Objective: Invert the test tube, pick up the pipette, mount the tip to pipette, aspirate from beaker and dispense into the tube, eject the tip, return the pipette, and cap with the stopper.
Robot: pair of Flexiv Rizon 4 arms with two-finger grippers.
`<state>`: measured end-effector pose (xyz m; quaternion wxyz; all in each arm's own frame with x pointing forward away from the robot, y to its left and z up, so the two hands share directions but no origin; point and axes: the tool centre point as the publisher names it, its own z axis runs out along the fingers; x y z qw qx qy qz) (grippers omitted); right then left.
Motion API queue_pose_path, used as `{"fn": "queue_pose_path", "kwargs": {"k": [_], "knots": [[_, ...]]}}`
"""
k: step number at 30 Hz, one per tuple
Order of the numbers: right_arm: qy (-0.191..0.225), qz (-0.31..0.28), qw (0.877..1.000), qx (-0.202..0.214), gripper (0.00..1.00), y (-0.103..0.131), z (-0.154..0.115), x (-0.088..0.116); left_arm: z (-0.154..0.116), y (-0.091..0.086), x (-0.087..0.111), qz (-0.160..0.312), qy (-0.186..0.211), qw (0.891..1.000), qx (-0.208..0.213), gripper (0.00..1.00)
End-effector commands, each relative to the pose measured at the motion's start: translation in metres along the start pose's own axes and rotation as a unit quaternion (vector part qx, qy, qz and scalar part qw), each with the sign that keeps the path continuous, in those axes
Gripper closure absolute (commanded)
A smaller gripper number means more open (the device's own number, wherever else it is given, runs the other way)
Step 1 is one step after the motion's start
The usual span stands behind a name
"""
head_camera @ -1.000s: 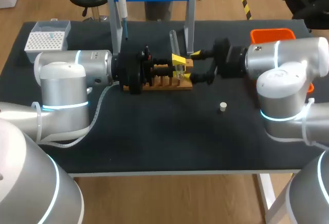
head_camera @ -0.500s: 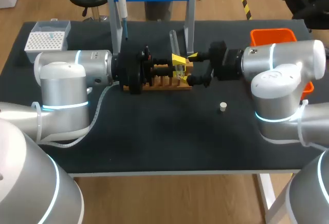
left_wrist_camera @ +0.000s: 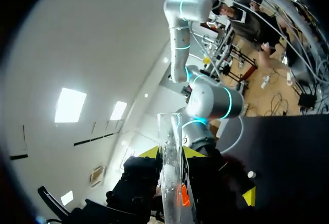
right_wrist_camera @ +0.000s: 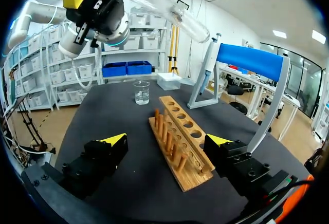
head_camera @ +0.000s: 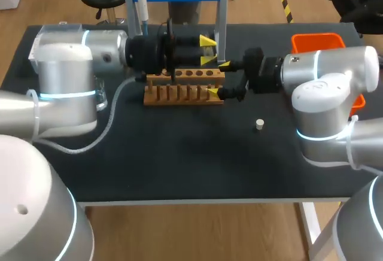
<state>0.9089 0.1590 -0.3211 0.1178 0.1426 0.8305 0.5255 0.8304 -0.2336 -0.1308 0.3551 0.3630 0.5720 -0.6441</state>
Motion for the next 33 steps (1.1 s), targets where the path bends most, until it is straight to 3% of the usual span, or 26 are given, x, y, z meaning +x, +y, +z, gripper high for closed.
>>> {"fn": "queue_pose_path", "kwargs": {"k": [1, 12, 14, 22, 28, 33], "knots": [[0.0, 0.0, 1.0, 0.0, 0.0, 0.0, -0.001, 0.0, 0.001, -0.003, -0.004, -0.225, 0.02, 0.974, -0.005, 1.0], [0.0, 0.0, 1.0, 0.0, 0.0, 0.0, -0.001, 0.0, 0.001, -0.003, -0.004, -0.225, 0.02, 0.974, -0.005, 1.0], [0.0, 0.0, 1.0, 0.0, 0.0, 0.0, -0.001, 0.0, -0.01, 0.004, -0.01, -0.274, -0.001, 0.962, -0.017, 1.0], [0.0, 0.0, 1.0, 0.0, 0.0, 0.0, -0.001, 0.0, -0.027, 0.028, -0.029, -0.346, -0.02, 0.936, -0.06, 1.0], [0.0, 0.0, 1.0, 0.0, 0.0, 0.0, -0.001, 0.0, -0.029, 0.051, -0.03, -0.377, -0.027, 0.923, -0.067, 1.0], [0.0, 0.0, 1.0, 0.0, 0.0, 0.0, -0.001, 0.0, -0.029, 0.058, -0.033, -0.374, -0.034, 0.924, -0.068, 1.0]]}}
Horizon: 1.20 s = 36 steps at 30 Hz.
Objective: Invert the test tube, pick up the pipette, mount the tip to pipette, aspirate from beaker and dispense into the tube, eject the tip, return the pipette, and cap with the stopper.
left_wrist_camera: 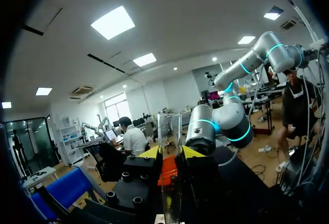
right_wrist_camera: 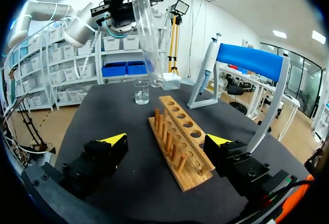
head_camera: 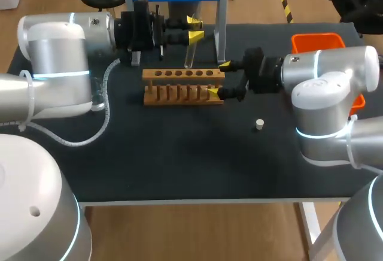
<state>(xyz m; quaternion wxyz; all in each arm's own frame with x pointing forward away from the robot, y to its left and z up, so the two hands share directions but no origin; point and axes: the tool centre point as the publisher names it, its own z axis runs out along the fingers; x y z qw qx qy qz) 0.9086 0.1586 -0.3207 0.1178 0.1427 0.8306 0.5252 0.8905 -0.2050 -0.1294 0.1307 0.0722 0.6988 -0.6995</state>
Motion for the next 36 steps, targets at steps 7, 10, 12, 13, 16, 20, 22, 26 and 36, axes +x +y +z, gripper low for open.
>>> {"fn": "queue_pose_path", "kwargs": {"k": [7, 10, 12, 13, 16, 20, 22, 26, 36], "knots": [[0.0, 0.0, 1.0, 0.0, 0.0, 0.0, 0.0, 0.0, 0.005, 0.02, -0.01, -0.027, -0.01, 0.999, 0.029, 1.0], [0.0, 0.0, 1.0, 0.0, 0.0, 0.0, 0.0, 0.0, 0.005, 0.025, -0.013, -0.046, -0.01, 0.998, 0.031, 1.0], [0.0, 0.0, 1.0, 0.0, 0.0, 0.0, 0.0, 0.0, 0.003, 0.027, -0.017, -0.059, -0.013, 0.998, 0.03, 1.0], [0.0, 0.0, 1.0, 0.0, 0.0, 0.0, 0.0, 0.0, 0.003, 0.028, -0.02, -0.064, -0.016, 0.997, 0.029, 1.0], [0.0, 0.0, 1.0, 0.0, 0.0, 0.0, 0.0, 0.0, 0.003, 0.029, -0.028, -0.077, -0.016, 0.997, 0.018, 1.0], [0.0, 0.0, 1.0, 0.0, 0.0, 0.0, 0.0, 0.0, 0.004, 0.03, -0.036, -0.082, -0.019, 0.996, 0.009, 1.0], [0.0, 0.0, 1.0, 0.0, 0.0, 0.0, 0.0, 0.0, 0.005, 0.031, -0.04, -0.083, -0.02, 0.996, 0.007, 1.0], [0.0, 0.0, 1.0, 0.0, 0.0, 0.0, 0.0, 0.0, 0.009, 0.035, -0.044, -0.084, -0.021, 0.996, 0.005, 1.0], [0.0, 0.0, 1.0, 0.0, 0.0, 0.0, 0.0, 0.0, 0.009, 0.041, -0.047, -0.083, -0.025, 0.996, 0.006, 1.0]]}}
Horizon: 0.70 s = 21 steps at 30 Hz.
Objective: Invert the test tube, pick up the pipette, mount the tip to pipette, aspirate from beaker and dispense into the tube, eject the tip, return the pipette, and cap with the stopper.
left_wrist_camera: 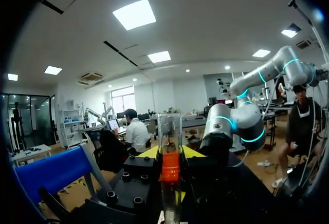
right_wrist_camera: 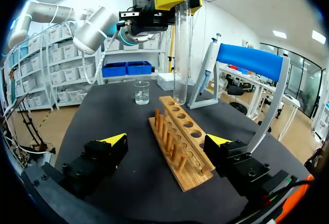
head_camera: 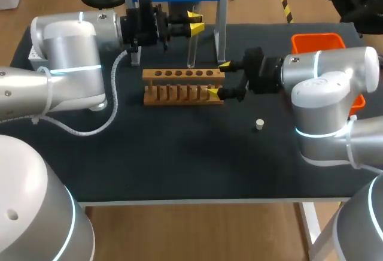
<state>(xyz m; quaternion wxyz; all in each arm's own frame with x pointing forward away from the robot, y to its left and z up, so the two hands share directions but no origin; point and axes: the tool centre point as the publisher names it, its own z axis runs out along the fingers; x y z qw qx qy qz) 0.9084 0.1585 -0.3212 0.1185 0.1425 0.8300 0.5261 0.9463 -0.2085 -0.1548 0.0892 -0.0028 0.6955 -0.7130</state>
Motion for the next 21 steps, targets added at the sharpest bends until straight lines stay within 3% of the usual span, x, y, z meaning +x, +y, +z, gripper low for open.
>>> {"fn": "queue_pose_path", "kwargs": {"k": [1, 21], "knots": [[0.001, 0.0, 1.0, 0.001, 0.0, 0.0003, -0.0002, -0.0002, 0.0013, 0.0012, -0.0008, 0.0, 0.0, 1.0, 0.001, 1.0], [-0.004, 0.007, 1.0, 0.0, 0.0, -0.0027, 0.0047, -0.0023, 0.0013, 0.0012, -0.0008, 0.0, 0.0, 1.0, 0.001, 1.0]]}}
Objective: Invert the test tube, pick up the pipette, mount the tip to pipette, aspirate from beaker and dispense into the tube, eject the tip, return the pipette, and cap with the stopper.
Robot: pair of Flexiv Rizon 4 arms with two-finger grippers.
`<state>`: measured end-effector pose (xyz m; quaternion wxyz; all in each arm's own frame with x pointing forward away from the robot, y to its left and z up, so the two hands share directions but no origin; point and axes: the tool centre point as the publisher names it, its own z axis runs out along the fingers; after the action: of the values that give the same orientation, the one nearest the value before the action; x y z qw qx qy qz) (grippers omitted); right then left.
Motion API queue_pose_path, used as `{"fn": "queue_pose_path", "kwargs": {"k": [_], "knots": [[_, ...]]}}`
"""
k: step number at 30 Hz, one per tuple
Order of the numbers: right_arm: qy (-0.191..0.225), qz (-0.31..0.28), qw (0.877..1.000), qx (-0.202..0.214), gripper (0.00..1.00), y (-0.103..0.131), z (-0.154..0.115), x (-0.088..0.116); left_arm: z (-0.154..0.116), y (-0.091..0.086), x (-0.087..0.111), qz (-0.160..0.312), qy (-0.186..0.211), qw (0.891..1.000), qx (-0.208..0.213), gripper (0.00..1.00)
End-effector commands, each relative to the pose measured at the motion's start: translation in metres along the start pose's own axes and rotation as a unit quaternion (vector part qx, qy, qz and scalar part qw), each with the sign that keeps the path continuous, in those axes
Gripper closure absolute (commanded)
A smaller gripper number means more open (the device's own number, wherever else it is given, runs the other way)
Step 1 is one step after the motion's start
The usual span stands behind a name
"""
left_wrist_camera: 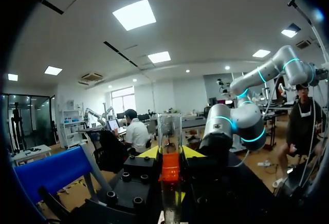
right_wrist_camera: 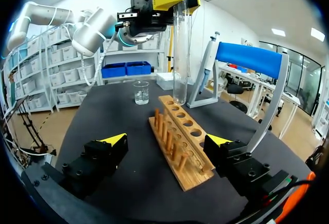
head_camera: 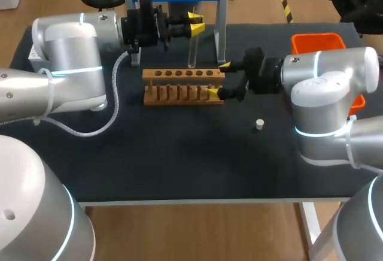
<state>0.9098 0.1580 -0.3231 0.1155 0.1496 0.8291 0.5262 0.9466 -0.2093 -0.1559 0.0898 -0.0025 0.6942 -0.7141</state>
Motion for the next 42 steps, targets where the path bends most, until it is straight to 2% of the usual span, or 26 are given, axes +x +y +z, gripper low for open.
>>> {"fn": "queue_pose_path", "kwargs": {"k": [1, 20, 42], "knots": [[-0.003, 0.0, 1.0, -0.001, 0.0, -0.001, 0.005, -0.001, 0.001, 0.0, -0.001, 0.0, 0.001, 1.0, -0.001, 1.0], [-0.043, -0.01, 0.999, 0.02, 0.0, -0.017, 0.02, -0.004, 0.001, 0.0, -0.001, 0.0, 0.001, 1.0, -0.001, 1.0], [-0.047, -0.003, 0.999, 0.022, 0.0, -0.018, 0.022, -0.004, 0.001, 0.0, -0.001, 0.0, 0.001, 1.0, -0.001, 1.0]]}}
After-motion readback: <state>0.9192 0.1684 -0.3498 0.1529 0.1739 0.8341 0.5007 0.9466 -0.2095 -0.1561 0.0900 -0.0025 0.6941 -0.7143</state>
